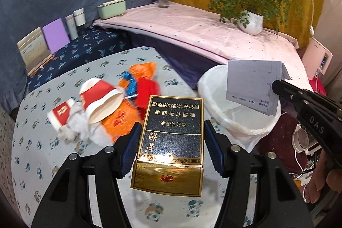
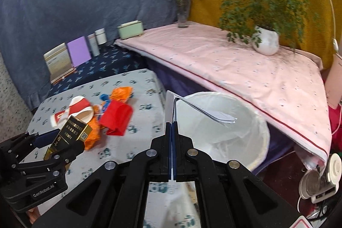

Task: Collect trash
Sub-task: 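Carry the gold box and paper sheet over the white bin while both grippers release them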

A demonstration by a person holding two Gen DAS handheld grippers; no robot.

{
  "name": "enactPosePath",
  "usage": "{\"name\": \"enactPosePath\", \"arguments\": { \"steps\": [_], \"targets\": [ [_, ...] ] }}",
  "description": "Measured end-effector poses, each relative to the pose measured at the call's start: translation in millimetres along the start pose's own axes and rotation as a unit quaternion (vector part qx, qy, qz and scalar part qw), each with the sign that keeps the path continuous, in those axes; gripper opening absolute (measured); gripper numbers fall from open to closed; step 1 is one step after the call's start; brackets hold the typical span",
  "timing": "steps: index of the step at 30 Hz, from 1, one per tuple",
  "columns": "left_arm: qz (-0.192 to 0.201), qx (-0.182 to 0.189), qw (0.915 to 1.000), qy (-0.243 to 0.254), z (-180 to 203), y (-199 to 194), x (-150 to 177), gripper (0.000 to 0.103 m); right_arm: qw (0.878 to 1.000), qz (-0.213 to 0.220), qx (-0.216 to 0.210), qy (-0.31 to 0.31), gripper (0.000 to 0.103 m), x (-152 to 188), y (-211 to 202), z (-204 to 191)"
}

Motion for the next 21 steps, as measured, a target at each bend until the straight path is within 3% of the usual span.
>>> {"name": "enactPosePath", "arguments": {
  "steps": [11,21],
  "targets": [
    [0.004,0.031,0.9988,0.038,51,29,-41,0.056,0.998,0.009,0.04,0.037,0.001,-16,7,58],
    [0.006,0.049,0.9968,0.063,75,53,-63,0.056,0.997,0.0,0.055,0.058,0.001,-25,27,81]
  ]
}}
Point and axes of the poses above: each gripper's, at about its wrist camera, not at the fingertips, and y roughly the way its jaws point, z to its right, x to its underside, the point moved 2 cm from there along y, roughly the way its jaws point, and after that the axes turned 14 degrees about y, right-handed, at the moved point
